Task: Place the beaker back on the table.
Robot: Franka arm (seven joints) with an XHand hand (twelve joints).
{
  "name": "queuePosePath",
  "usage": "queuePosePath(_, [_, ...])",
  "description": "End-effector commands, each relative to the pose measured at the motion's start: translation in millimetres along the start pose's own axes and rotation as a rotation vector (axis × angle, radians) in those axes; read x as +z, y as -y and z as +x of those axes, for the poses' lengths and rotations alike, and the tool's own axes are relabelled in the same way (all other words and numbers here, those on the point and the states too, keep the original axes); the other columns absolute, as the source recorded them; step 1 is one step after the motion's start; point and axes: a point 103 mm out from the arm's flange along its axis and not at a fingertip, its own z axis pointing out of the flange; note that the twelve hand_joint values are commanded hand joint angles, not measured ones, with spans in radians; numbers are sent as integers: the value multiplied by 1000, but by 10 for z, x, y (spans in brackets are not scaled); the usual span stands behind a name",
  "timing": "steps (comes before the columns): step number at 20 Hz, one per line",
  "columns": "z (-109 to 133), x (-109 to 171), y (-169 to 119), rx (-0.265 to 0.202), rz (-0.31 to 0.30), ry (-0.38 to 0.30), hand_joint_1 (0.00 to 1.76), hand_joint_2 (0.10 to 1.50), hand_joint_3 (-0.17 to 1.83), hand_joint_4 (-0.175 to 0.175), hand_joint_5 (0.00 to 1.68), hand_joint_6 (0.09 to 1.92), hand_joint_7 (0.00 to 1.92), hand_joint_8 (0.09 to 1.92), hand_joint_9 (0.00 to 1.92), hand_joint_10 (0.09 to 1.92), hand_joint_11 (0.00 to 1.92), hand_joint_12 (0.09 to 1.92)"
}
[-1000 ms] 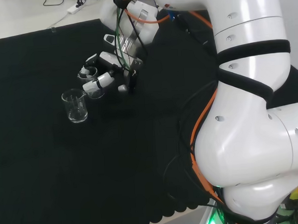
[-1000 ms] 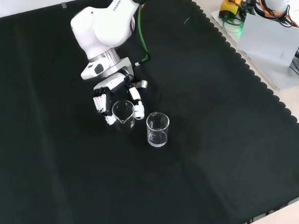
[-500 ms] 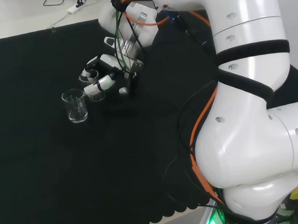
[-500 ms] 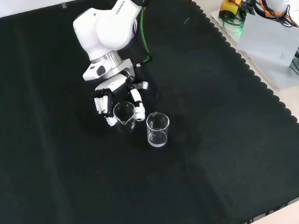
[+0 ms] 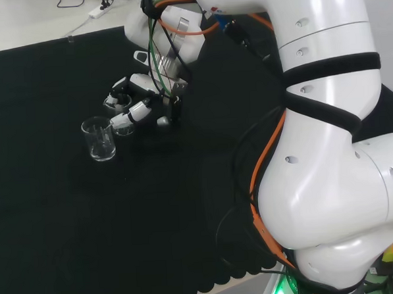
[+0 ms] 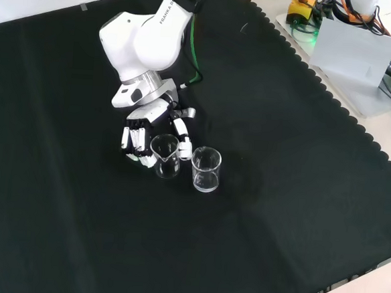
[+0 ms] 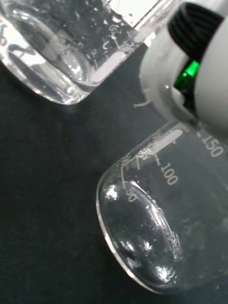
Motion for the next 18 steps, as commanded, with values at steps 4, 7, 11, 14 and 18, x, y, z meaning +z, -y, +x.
queuePosePath(4, [22, -103, 52, 19, 38, 6, 950, 557, 624, -12, 467, 691, 612, 490, 649, 438, 67, 1345])
queuePosePath(7, [58, -160, 84, 36, 58, 20, 907, 553, 573, -34, 341, 382, 333, 584, 416, 600, 8, 1233])
queuePosePath(11, [157, -255, 148, 50, 88, 57, 867, 556, 540, -37, 336, 173, 247, 618, 331, 662, 0, 1145])
queuePosePath(14, [224, -371, 194, 67, 80, 66, 846, 559, 523, -36, 329, 109, 216, 616, 293, 669, 0, 1100])
queuePosePath(18, [321, -601, 332, 97, 41, 94, 828, 562, 510, -36, 323, 87, 192, 612, 264, 675, 0, 1062])
